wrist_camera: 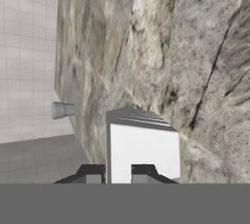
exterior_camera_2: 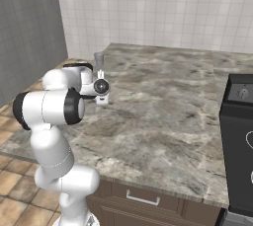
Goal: Open the freezer door, pick up the ice cube tray from the freezer, and place it on the dining counter.
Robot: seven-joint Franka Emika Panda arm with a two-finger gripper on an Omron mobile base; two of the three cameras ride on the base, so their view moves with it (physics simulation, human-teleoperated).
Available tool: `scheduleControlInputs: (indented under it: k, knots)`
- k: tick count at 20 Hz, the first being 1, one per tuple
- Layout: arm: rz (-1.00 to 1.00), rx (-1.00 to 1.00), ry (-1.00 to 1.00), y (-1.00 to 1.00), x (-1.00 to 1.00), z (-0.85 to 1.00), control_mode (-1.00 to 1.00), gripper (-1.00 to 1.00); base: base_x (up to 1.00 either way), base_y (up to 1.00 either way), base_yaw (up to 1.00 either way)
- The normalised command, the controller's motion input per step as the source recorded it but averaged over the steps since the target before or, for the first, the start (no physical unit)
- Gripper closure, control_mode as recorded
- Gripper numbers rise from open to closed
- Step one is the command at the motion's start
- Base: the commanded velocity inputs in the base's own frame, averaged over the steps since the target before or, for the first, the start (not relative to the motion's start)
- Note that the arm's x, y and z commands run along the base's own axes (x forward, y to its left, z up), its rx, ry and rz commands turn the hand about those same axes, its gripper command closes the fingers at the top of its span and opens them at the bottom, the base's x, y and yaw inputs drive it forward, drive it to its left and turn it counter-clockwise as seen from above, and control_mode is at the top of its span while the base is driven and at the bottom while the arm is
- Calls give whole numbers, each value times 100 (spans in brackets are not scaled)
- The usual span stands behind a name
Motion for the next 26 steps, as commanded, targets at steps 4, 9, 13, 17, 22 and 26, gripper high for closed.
scheduleControlInputs:
  k: [4, 9, 13, 17, 22, 26]
  knots:
    - [2, 0, 3, 0, -1, -33, -100, 100, 0, 0, 0]
    - [3, 0, 14, 0, -11, -16, -100, 100, 0, 0, 0]
    - [4, 0, 17, 0, -18, -13, -100, 100, 0, 0, 0]
    - [7, 0, 16, 0, -15, -14, -100, 100, 0, 0, 0]
    - [2, 0, 13, 0, 0, 0, -100, 100, 0, 0, 0]
    - [0, 0, 0, 0, 0, 0, -100, 100, 0, 0, 0]
